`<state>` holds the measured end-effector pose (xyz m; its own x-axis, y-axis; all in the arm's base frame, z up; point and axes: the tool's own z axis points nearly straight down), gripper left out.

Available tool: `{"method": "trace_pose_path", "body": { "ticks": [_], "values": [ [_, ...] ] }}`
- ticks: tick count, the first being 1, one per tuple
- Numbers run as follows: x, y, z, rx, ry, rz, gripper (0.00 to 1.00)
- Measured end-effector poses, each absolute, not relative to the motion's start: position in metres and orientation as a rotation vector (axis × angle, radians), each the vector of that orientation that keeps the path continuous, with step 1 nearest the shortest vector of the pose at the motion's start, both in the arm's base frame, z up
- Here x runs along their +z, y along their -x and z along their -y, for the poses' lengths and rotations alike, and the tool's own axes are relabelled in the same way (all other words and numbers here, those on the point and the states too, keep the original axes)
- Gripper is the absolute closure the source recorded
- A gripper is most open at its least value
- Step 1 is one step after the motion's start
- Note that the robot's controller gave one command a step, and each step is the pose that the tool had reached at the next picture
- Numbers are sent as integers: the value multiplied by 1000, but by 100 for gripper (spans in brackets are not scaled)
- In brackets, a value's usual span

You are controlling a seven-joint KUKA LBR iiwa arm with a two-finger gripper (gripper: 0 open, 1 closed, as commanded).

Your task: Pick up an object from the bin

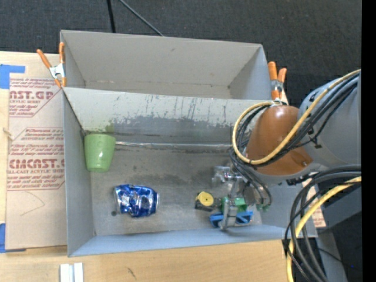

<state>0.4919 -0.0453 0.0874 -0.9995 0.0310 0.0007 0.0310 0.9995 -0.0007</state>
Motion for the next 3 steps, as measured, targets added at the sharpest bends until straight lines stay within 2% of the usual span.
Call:
{"method": "trace_pose_path", "body": {
  "ticks": [1, 2, 3],
  "values": [
    [107, -488, 115, 4, -305, 3128, 0],
    [71, -485, 48, -2, -292, 3148, 0],
    [70, -480, 51, -2, -284, 3131, 100]
  ]
}}
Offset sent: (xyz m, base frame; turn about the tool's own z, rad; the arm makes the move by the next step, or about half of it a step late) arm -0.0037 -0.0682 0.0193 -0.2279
